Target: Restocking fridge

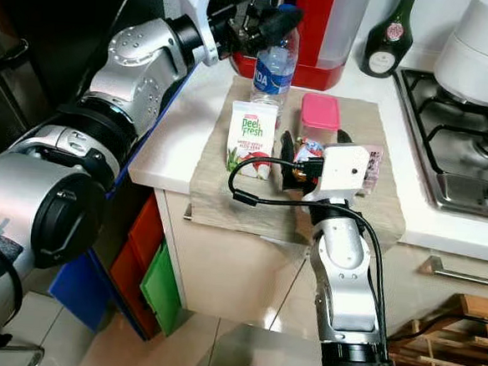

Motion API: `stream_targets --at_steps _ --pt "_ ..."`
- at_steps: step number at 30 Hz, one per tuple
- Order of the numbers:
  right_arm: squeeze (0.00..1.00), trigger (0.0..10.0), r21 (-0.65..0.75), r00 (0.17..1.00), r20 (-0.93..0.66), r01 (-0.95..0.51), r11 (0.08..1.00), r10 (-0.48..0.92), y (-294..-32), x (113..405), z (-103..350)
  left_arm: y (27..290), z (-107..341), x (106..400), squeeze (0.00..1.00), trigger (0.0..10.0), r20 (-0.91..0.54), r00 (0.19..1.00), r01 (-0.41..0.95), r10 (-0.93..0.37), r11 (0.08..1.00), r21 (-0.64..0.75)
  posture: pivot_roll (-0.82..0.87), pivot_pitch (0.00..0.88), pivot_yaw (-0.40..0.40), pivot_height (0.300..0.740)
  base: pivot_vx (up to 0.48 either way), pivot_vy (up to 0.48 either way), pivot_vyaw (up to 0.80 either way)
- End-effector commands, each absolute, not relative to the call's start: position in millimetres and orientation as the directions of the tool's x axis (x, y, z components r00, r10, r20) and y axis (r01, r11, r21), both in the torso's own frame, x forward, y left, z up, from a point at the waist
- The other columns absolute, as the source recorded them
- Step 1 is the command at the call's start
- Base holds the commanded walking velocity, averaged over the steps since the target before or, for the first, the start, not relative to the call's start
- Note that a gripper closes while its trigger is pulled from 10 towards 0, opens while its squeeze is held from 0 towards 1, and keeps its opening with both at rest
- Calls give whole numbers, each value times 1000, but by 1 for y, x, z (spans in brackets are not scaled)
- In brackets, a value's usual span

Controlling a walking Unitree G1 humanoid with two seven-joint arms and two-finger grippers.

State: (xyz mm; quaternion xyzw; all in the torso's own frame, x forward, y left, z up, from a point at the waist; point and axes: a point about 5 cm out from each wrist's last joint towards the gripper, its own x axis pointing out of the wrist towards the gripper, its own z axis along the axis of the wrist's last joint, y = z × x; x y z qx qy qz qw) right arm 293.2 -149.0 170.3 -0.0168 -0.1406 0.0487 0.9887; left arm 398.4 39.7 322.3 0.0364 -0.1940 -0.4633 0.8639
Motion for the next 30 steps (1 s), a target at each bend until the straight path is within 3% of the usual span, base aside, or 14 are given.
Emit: stream_targets --at_steps 1,7,18,19,20,21,22,30 --pt "0 10000 -43 954 287 -83 996 92 -150 290 170 34 329 397 0 10000 285 475 796 -832 545 264 -104 0 56 740 0 0 0" --pt "0 10000 -39 955 284 -78 996 86 -149 288 169 28 327 396 0 10000 261 477 799 -839 538 269 -107 0 64 740 0 0 0" --pt "0 10000 -39 957 281 -66 997 75 -151 286 167 29 319 405 0 10000 252 642 703 -724 687 185 -120 0 74 740 0 0 0" --pt "0 10000 -39 957 281 -66 997 74 -151 286 167 28 315 405 0 5451 239 647 709 -724 687 163 -121 0 74 740 0 0 0" --pt "0 10000 -40 957 280 -65 997 74 -151 286 167 27 312 405 0 4392 233 651 707 -723 689 159 -121 0 74 740 0 0 0" --pt "0 10000 -40 957 280 -65 997 74 -151 286 167 27 312 405 0 4392 233 651 707 -723 689 159 -121 0 74 740 0 0 0" --pt "0 10000 -40 957 280 -66 997 74 -151 286 167 27 309 405 0 0 221 656 707 -722 690 155 -121 0 75 740 0 0 0" --pt "0 10000 -40 957 281 -65 997 74 -150 286 168 22 297 406 0 0 163 685 701 -710 703 119 -121 0 78 740 0 0 0"
